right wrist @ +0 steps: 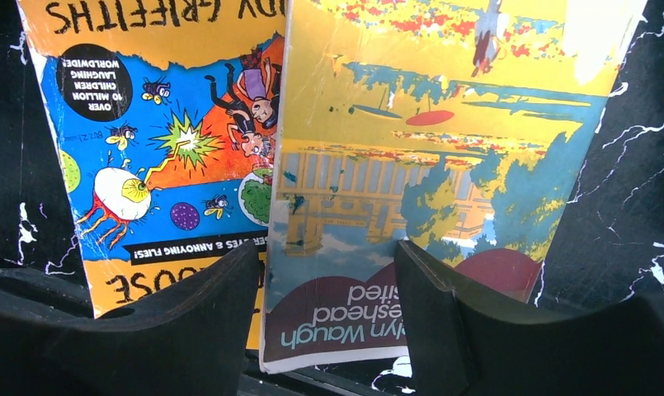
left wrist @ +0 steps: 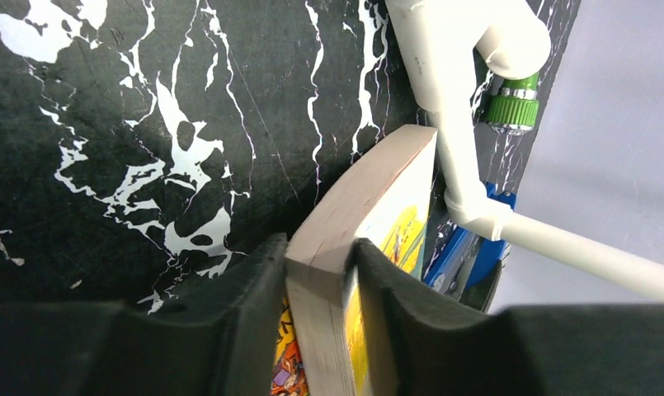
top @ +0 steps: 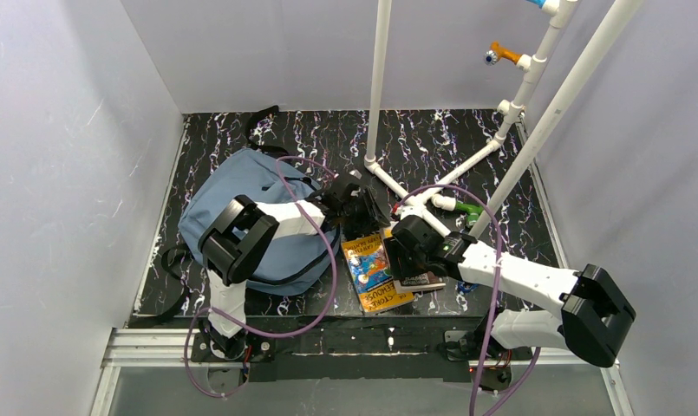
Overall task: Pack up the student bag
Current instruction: Pick up the book from the center of the board.
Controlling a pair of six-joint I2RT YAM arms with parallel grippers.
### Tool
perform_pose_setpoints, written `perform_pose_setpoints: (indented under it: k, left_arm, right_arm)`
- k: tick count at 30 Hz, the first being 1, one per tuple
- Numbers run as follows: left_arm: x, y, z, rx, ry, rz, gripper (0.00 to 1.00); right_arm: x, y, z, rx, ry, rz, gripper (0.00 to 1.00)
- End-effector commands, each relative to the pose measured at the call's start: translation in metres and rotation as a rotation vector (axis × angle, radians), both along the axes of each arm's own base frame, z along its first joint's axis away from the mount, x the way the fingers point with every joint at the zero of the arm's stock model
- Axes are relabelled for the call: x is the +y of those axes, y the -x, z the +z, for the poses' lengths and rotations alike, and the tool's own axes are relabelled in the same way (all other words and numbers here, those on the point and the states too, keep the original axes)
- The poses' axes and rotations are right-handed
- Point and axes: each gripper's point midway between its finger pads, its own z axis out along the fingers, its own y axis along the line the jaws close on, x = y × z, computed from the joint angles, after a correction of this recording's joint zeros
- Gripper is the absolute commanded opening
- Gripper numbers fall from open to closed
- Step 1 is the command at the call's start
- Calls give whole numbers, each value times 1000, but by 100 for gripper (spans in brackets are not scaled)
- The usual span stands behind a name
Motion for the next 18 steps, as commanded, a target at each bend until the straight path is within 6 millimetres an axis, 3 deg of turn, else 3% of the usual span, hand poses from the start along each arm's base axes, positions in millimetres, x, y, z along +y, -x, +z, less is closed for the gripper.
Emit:
perform_pose_setpoints:
  k: [1, 6, 12, 14, 15, 17, 18]
  left_arm:
    - [-7, -4, 22, -82, 56, -20, 26]
    - [-2, -13, 45, -192, 45, -26, 2]
    - [6, -15, 75, -269, 62, -22, 0]
    - [22, -17, 96, -314, 76, 7, 0]
    - [43, -15, 120, -370, 91, 31, 0]
    - [75, -6, 149, -432, 98, 59, 0]
    - [100, 3, 167, -470, 85, 93, 0]
  right_arm:
    - [3, -1, 0, 2, -9, 3, 68]
    - [6, -5, 14, -24, -38, 1, 69]
    - [17, -9, 46, -68, -107, 27, 74]
    - [23, -11, 69, -109, -171, 41, 86]
    - [33, -11, 86, -129, -230, 72, 97]
    - [51, -13, 96, -123, -266, 137, 98]
    - [60, -17, 95, -105, -263, 156, 98]
